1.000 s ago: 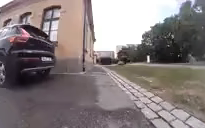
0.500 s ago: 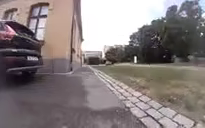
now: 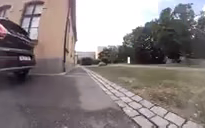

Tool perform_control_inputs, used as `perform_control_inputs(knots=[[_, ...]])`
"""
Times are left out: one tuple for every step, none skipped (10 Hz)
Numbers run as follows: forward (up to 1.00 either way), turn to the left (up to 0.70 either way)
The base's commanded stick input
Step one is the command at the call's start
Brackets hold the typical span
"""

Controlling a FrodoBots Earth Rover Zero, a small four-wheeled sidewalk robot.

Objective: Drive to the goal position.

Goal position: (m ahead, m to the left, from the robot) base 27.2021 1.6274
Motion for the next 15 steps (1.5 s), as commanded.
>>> perform_control_inputs(knots=[[0.85,0.00],[0.85,0.00],[0.85,0.00],[0.85,0.00],[0.85,0.00],[0.85,0.00],[0.85,0.00],[0.85,0.00],[0.85,0.00],[0.85,0.00],[0.85,0.00],[0.85,0.00],[0.85,0.00],[0.85,0.00],[0.85,0.03]])
